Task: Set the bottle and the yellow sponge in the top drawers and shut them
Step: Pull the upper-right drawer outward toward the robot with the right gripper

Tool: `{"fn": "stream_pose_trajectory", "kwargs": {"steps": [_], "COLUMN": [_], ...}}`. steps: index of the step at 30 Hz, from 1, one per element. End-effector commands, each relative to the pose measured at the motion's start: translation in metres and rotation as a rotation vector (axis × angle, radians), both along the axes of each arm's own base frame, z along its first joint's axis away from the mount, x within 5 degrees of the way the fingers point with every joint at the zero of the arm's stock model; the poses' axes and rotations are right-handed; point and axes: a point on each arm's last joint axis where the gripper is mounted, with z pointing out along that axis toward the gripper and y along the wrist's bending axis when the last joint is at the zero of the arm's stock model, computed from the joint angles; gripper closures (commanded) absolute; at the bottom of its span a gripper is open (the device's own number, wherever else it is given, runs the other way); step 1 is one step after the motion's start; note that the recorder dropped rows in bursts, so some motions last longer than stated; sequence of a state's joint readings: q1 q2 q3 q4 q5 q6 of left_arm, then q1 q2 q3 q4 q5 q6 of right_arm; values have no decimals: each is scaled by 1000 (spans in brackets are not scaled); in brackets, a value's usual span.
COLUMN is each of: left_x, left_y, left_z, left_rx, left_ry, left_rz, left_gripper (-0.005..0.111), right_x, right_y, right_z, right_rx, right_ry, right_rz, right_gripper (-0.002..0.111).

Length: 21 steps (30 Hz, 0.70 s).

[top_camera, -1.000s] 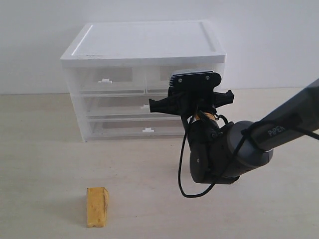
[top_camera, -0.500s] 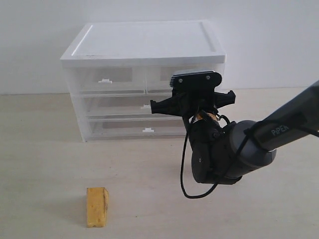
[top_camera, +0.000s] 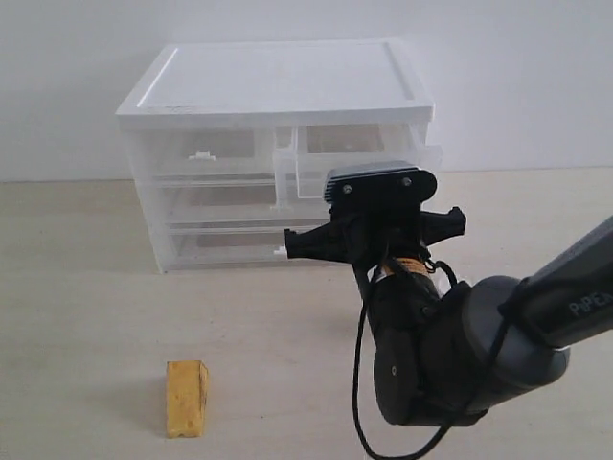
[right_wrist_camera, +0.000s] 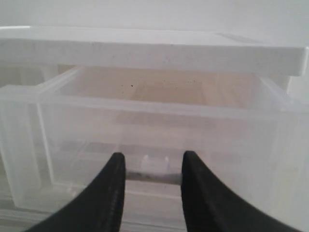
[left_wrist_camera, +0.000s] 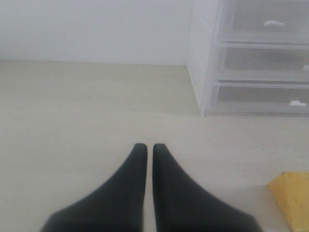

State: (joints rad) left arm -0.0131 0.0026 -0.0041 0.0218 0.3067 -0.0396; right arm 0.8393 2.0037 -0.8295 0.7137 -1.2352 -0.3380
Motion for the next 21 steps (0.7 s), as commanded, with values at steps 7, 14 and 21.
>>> {"fn": "stream_pose_trajectory", "kwargs": {"steps": [7,14,21], "left_x": [0,0,0], "left_y": [0,0,0], "left_z": [-1,-1,-1], "left_rx": [0,0,0], "left_ry": [2,2,2], "left_rz": [2,2,2], "left_gripper": [103,103,103], "right_x": [-38,-57,-72], "right_y": [0,-1,5], "right_z": [-5,-1,-5], "right_rx": [-48,-38,-56], "right_ry": [63,77,104], "right_rz": [58,87,76], "right_gripper": [108,108,108]}}
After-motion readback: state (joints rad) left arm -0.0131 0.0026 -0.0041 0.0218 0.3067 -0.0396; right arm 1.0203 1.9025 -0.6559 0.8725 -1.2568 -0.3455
